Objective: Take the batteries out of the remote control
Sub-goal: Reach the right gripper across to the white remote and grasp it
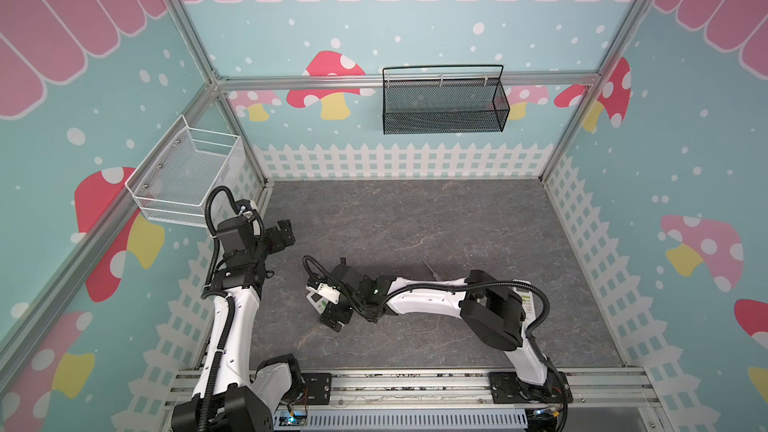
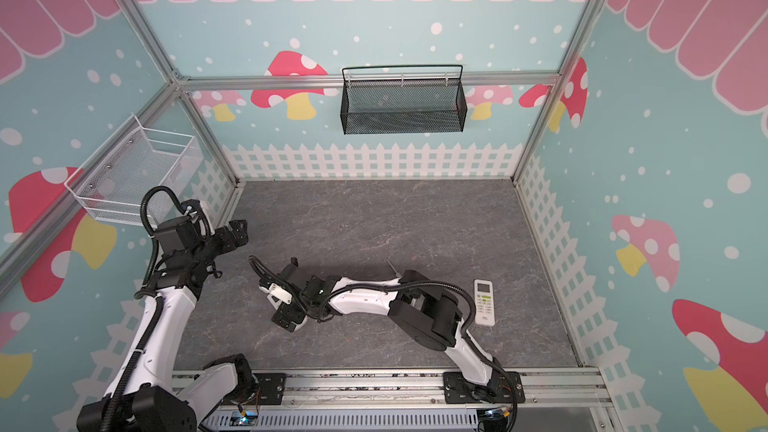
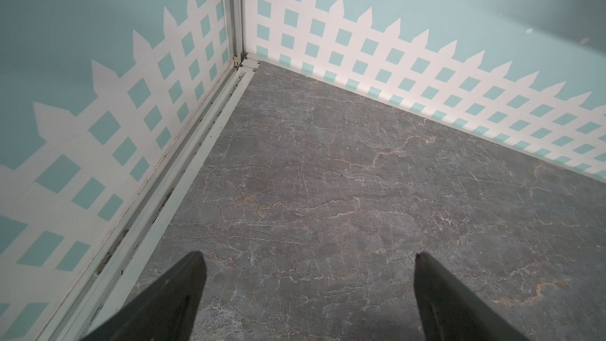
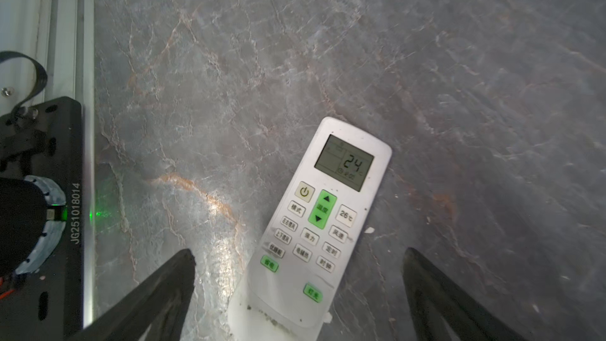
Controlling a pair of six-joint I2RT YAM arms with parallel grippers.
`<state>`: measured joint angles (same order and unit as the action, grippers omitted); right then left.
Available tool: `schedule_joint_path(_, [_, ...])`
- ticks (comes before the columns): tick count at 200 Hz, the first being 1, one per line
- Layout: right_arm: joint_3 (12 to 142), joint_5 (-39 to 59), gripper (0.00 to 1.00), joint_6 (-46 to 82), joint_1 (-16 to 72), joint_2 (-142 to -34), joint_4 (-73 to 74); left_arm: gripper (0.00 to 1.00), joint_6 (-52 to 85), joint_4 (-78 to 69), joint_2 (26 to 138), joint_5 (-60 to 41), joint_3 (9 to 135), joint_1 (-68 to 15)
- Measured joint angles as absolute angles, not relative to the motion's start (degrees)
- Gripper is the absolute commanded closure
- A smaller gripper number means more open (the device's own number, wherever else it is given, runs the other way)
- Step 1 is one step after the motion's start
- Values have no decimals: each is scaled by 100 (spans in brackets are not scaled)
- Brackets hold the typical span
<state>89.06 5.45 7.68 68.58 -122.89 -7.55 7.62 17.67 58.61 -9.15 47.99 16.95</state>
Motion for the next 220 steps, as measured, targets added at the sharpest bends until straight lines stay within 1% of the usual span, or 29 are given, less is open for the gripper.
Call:
schedule_joint_path(48, [9557,491,0,779,6875,-12844,-1420,1,843,1730,5861,-945,4799,1806])
schedule_joint_path(84, [9629,357,1,867,6858,-12938,-1743,1,840,1712,5861,-950,4799,1861])
schedule_joint_path(113, [9607,355,3,989,6803,-12936,-1817,1,838,1691,5865,-954,4799,1907])
schedule_joint_path(169, [9511,298,17,1103,6694,-12936,-1691,1,825,1691,5865,-1033,4799,1931])
schedule_joint_path(220, [9456,-49,36,1048,6661,-12936,-1638,1,707,1695,5865,-1194,4799,1938])
